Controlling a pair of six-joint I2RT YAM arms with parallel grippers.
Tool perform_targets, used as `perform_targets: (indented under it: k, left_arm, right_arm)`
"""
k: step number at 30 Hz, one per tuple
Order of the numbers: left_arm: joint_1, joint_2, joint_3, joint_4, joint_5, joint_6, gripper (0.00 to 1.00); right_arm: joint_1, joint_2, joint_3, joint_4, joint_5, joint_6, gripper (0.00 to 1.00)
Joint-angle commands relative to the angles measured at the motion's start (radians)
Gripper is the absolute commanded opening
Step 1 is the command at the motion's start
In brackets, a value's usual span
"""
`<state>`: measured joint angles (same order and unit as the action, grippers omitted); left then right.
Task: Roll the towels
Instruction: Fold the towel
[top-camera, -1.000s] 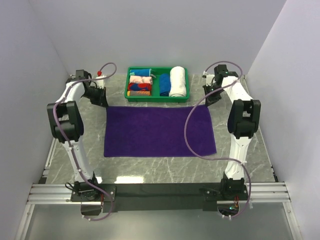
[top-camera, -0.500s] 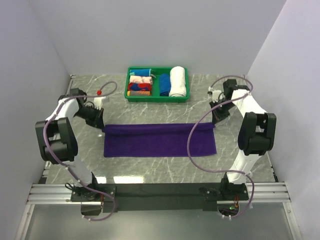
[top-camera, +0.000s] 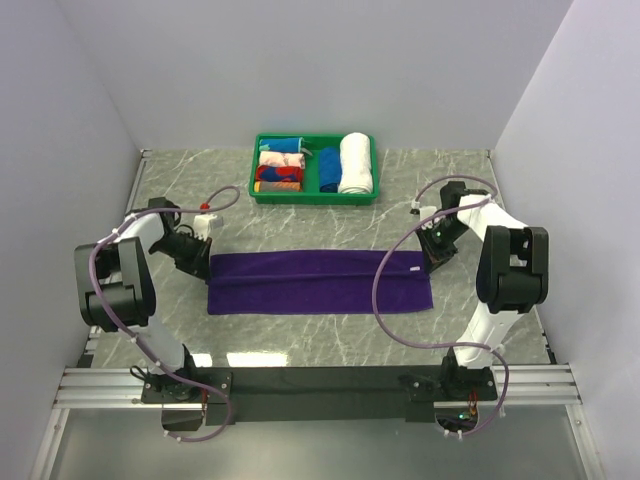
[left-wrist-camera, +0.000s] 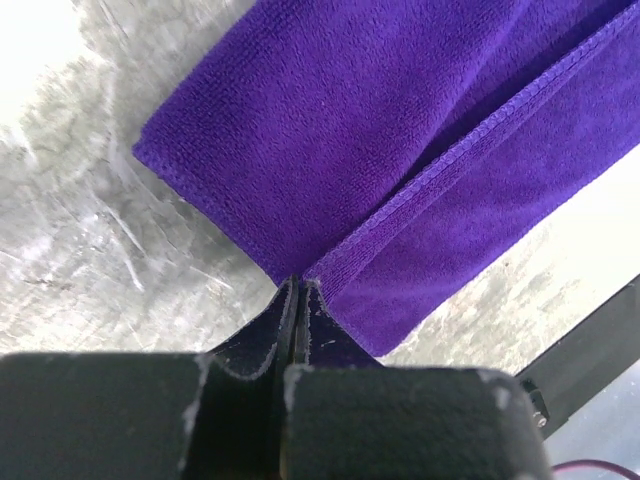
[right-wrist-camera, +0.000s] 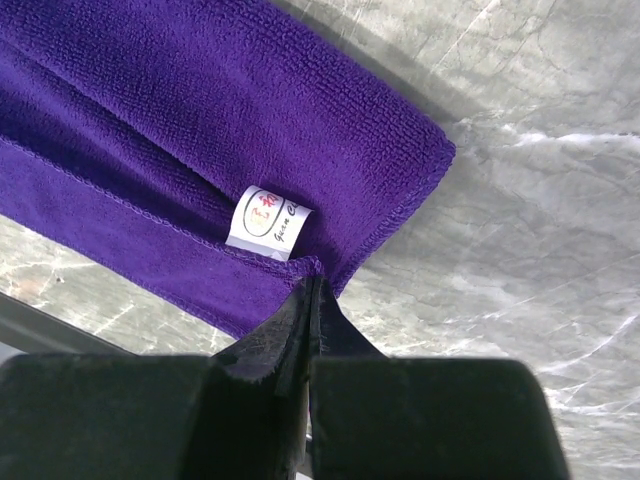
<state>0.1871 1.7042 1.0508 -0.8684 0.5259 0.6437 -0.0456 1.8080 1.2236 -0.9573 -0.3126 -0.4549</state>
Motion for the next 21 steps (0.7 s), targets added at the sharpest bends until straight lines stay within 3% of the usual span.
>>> perform_targets:
  k: [1,11,21]
  left_arm:
    - [0.000,-0.049,0.017,0.013,0.011,-0.010,0.01]
    - [0.000,-0.212,0.008,-0.152,-0.033,0.120,0.01]
    - [-0.003,-0.153,-0.138,-0.012,-0.079,0.093,0.01]
  right_arm:
    - [-0.003,-0.051,0.007,0.011,0.015,-0.013,0.00]
    - [-0.022,-0.174,-0.048,-0.051,0.047,-0.073,0.00]
    - [-0.020,-0.127,-0.191,0.043,0.059,-0.067,0.00]
